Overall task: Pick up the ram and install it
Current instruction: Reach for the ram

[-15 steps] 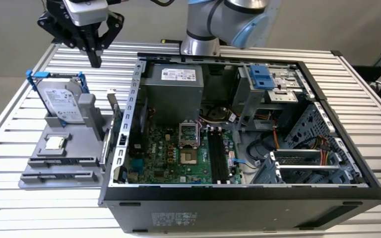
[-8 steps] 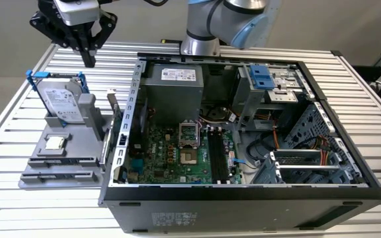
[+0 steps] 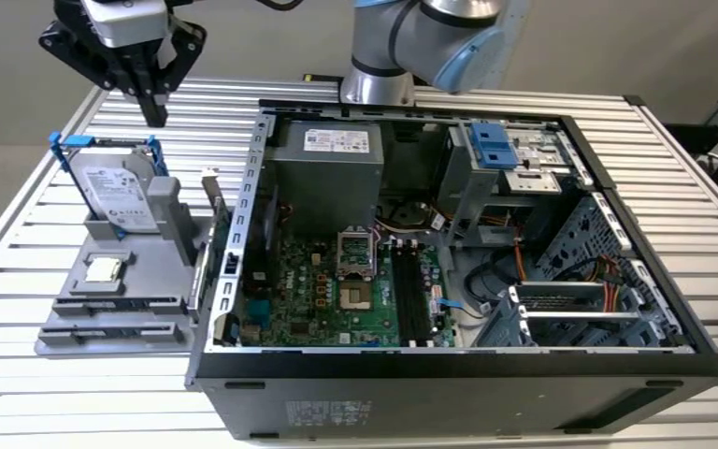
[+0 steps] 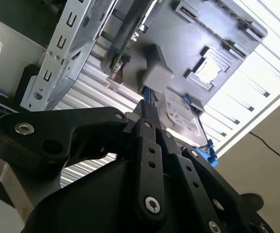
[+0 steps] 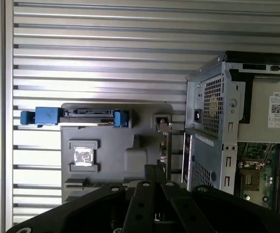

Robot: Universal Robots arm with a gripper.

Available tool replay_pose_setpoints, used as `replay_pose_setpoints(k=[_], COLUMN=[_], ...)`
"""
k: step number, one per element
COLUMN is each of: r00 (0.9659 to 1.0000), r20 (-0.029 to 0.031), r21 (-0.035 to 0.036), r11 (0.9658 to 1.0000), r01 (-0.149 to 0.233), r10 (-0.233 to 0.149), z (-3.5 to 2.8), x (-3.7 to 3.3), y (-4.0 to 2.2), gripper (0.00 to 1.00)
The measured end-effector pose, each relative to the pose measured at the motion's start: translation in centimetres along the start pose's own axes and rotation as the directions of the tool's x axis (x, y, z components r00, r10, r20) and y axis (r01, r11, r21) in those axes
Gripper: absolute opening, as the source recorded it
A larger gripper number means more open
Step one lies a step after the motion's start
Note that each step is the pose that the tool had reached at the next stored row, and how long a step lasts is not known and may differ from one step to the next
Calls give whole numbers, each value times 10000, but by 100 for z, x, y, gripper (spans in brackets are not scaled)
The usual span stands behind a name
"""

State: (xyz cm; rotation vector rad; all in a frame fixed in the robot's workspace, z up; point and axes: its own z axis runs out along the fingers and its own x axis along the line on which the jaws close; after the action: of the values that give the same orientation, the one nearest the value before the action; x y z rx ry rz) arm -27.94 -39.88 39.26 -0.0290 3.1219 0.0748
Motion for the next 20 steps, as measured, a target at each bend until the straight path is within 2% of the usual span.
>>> replay_pose_setpoints(k=[20], r00=[9999], r20=[-8], r21=[-3], r11=[9999], r01=[155], r10=[-155], z=[-5], x=[330], y=[6], gripper=[0])
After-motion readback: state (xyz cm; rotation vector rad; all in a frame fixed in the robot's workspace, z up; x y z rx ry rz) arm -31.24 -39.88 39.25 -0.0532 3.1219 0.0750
